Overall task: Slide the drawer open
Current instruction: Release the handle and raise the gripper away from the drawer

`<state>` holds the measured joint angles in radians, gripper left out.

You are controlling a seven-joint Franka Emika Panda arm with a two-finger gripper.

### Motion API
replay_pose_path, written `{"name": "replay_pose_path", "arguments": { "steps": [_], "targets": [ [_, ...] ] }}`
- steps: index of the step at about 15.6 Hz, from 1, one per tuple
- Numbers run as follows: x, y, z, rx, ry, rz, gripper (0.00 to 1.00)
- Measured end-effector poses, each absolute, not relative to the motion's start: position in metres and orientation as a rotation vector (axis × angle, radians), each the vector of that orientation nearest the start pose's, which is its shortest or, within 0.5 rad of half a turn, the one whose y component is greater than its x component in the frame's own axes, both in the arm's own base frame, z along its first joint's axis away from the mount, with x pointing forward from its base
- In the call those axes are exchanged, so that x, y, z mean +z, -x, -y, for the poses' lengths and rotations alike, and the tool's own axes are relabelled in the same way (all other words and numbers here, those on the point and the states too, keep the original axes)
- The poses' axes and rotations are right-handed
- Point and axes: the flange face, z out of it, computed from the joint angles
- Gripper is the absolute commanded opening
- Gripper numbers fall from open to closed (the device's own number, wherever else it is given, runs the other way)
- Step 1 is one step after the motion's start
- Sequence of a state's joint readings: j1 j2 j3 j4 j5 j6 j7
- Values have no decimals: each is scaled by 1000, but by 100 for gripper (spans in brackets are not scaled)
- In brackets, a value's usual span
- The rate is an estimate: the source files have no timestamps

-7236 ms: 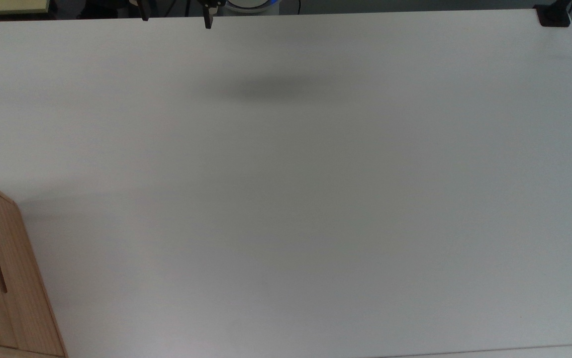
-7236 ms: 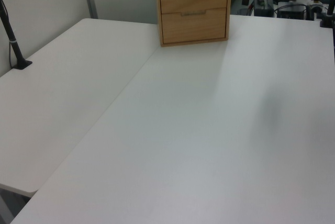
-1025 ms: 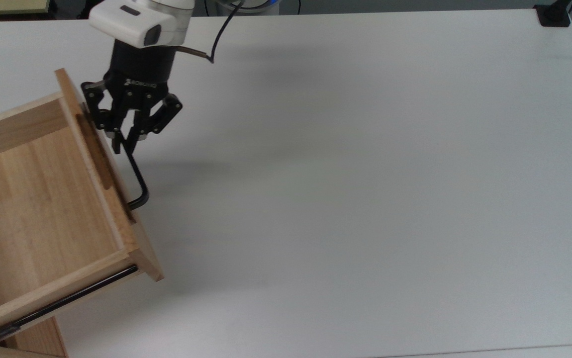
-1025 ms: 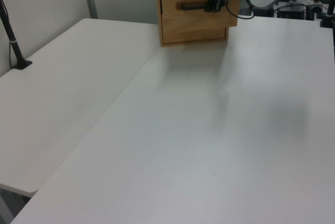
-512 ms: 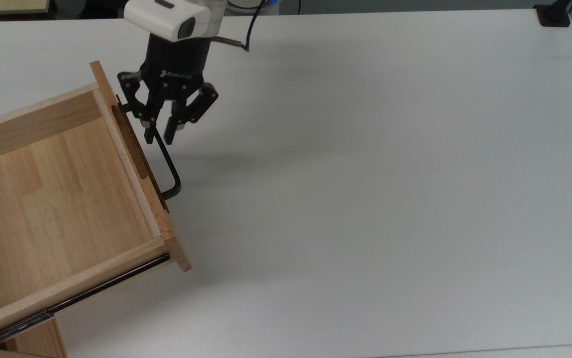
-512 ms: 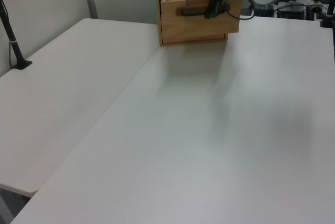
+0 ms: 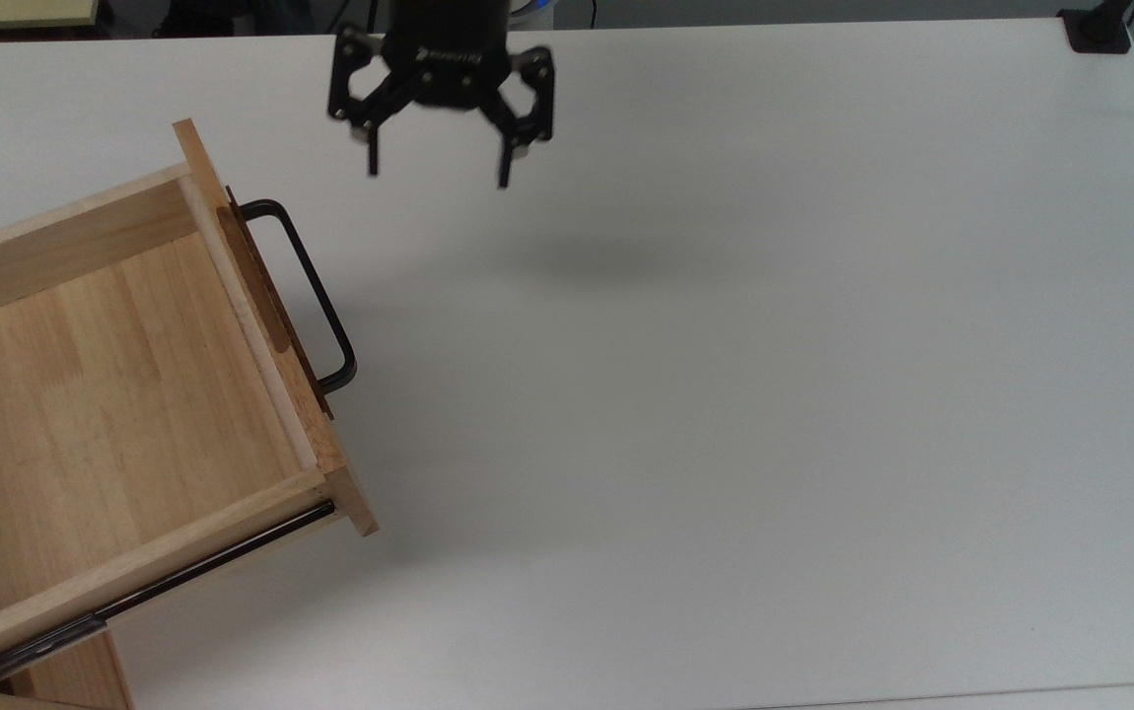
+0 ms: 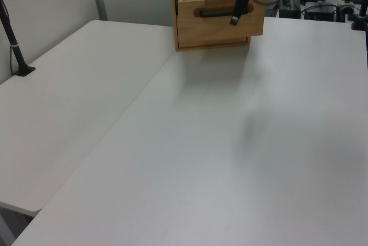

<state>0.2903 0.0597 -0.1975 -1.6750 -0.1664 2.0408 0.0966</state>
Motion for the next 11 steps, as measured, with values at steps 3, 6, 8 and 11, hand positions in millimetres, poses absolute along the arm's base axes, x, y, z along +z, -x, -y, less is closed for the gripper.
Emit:
{"name": "replay_pose_path", "arguments": {
  "steps": [3, 6, 8, 11],
  "targets": [
    [598, -587, -60, -188, 3135, -63, 100],
    [594, -565, -65, 97, 3110, -62, 100],
    [595, -556, -68, 170, 3110, -52, 100],
    [601, -552, -62, 167, 3107, -66, 100]
  ]
}}
